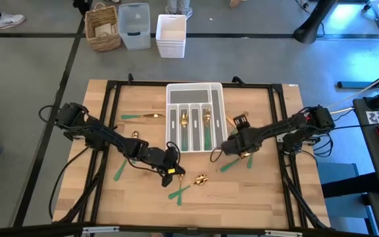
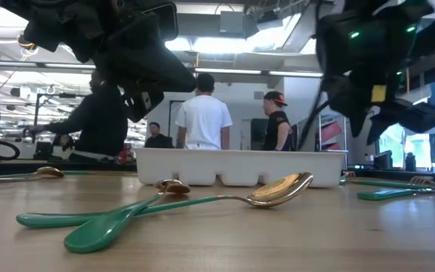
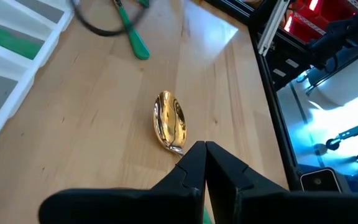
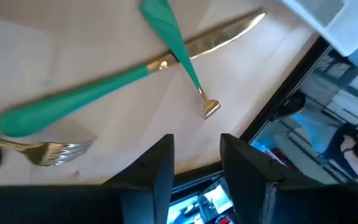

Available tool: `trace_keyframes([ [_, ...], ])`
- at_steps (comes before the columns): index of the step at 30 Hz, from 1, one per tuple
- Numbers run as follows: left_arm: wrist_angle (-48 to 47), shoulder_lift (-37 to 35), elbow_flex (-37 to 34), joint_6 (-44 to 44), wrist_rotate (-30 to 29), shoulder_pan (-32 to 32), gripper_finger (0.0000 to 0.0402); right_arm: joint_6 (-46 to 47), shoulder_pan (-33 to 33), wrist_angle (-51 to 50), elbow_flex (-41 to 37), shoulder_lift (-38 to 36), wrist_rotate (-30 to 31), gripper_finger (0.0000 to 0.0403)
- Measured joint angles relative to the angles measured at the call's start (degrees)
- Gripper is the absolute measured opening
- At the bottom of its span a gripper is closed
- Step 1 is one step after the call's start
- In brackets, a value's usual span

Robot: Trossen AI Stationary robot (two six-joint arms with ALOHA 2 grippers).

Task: Sort silverware
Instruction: Put the top fork into the silverware organizer

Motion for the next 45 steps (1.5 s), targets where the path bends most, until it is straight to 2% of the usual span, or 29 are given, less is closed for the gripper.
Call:
trace_keyframes([
  [7, -0.02, 0.0, 0.0, 2.11, -0.01, 0.0, 0.0004, -8.58, -10.05, 1.68, 0.0, -0.71, -4.62, 0.0133],
  [16, -0.15, 0.0, 0.0, 2.31, -0.02, 0.0, 0.0004, -23.74, -23.61, 13.54, 0.02, -2.91, -12.26, 0.0133],
  [20, -0.23, 0.0, 0.0, 1.97, -0.02, 0.0, 0.0004, -26.68, -28.57, 14.38, 0.02, -2.64, -20.13, 0.0133],
  [22, -0.24, 0.0, 0.0, 1.95, -0.02, 0.0, 0.0004, -26.81, -29.85, 14.75, 0.02, -2.62, -21.57, 0.0133],
  [30, -0.33, 0.0, 0.0, 1.92, -0.02, -0.02, 0.0004, -30.24, -30.27, 17.44, -2.32, -2.62, -22.05, 0.0133],
  [37, -0.33, -0.02, 0.0, 6.03, -0.02, 0.0, 0.0004, -31.15, -30.29, 22.03, -7.86, -2.62, -18.24, 0.0133],
  [45, -0.33, -0.02, 0.0, 5.73, -0.02, 0.0, 0.0004, -33.62, -30.29, 28.77, -10.14, -2.6, -14.97, 0.0133],
])
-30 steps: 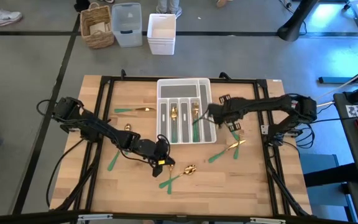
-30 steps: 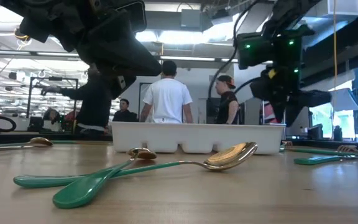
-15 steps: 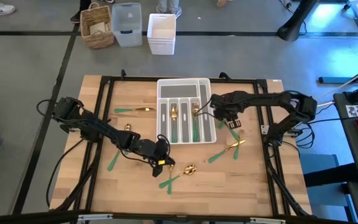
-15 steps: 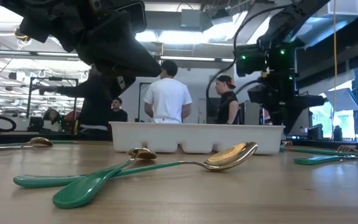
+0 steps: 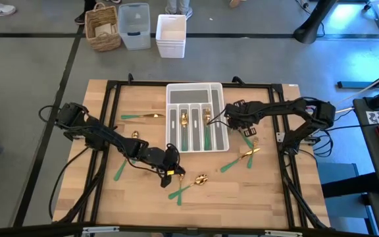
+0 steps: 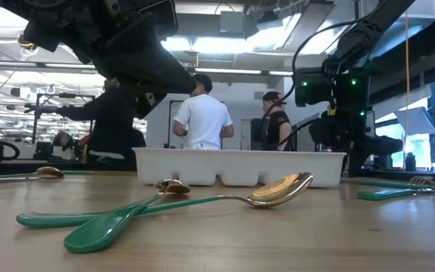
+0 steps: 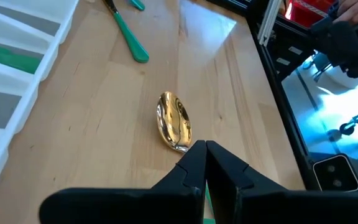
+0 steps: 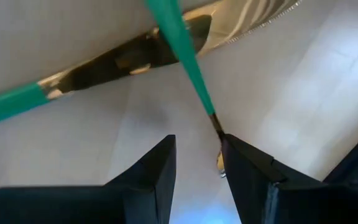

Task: Sort silverware
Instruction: Put the top fork into the silverware organizer

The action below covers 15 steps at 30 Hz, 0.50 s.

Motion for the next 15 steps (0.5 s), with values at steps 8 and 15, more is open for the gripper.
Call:
trace_keyframes([
  [8, 0.0, 0.0, 0.0, -0.02, 0.0, 0.0, 0.0004, -0.71, 0.07, 0.65, 0.0, 0.02, 3.1, 0.0133],
  [15, 0.0, 0.0, 0.0, -0.04, 0.0, 0.04, 0.0004, -3.31, 0.0, 3.13, -0.02, 0.02, 0.37, 0.0133],
])
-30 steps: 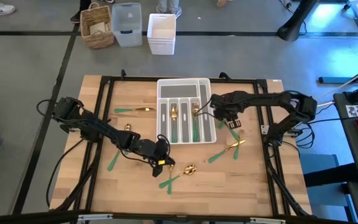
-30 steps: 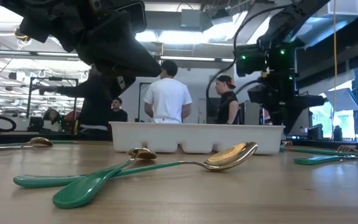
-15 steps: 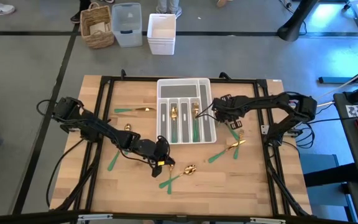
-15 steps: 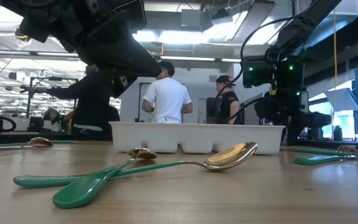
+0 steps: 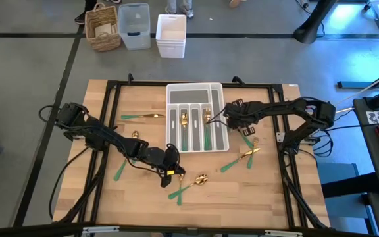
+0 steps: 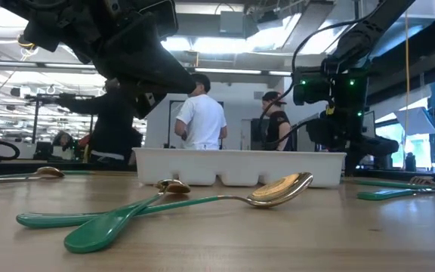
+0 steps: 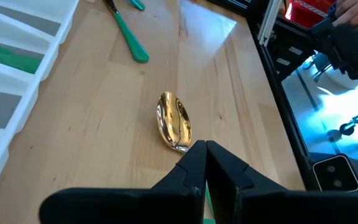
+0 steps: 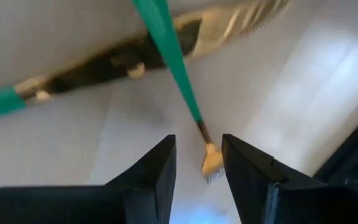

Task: Sort silverware
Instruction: Put the top fork into the silverware organizer

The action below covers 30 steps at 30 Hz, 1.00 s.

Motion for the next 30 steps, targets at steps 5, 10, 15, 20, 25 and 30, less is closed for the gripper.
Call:
trace_keyframes([
  [5, 0.0, 0.0, 0.0, 0.0, 0.0, 0.0, 0.0004, -2.61, -0.02, 2.1, 0.0, 0.0, -0.44, 0.0133],
  [10, -0.02, 0.0, 0.0, 0.0, 0.0, 0.0, 0.0004, -3.61, -1.63, 1.59, 0.0, 0.2, -2.4, 0.0133],
  [15, -0.01, 0.0, 0.0, 0.01, 0.0, 0.0, 0.0004, -2.94, -4.83, 1.54, 0.0, 0.2, -5.92, 0.0132],
  [20, -0.02, 0.0, 0.0, 0.13, 0.0, 0.0, 0.0004, -2.89, -7.68, 1.43, 0.0, 0.2, -8.37, 0.01],
  [25, -0.01, -0.02, 0.0, 0.17, -0.01, 0.0, 0.0004, -2.87, -10.86, 1.26, 0.21, 0.71, -15.03, 0.003],
  [30, 0.0, -0.02, 0.0, 0.2, 0.0, 0.0, 0.0004, 0.21, -11.26, 1.29, 0.26, 0.96, -15.03, 0.0023],
])
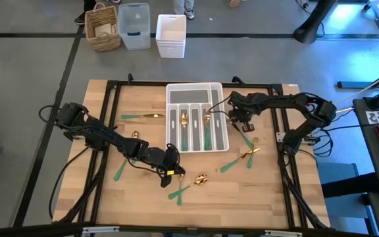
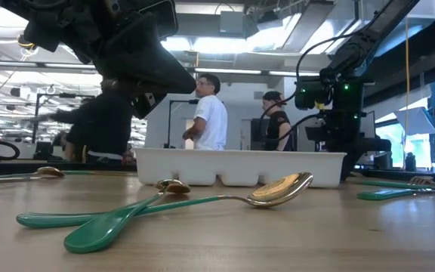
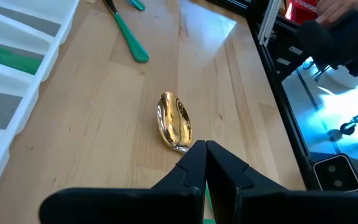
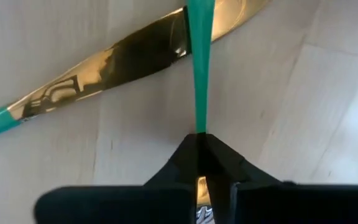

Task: Sort silverware
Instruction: Put the top fork into the silverware organizer

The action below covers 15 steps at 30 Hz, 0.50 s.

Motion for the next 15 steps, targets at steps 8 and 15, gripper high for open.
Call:
trace_keyframes([
  [8, 0.39, 0.0, 0.0, 2.06, -0.93, 1.03, 0.0004, 4.43, 0.07, -3.43, 1.82, 0.2, 1.15, 0.0011],
  [15, 1.26, 0.0, -0.02, 5.26, -3.76, 4.2, 0.0004, 6.1, 0.07, -11.89, 6.19, 0.24, 2.25, 0.002],
])
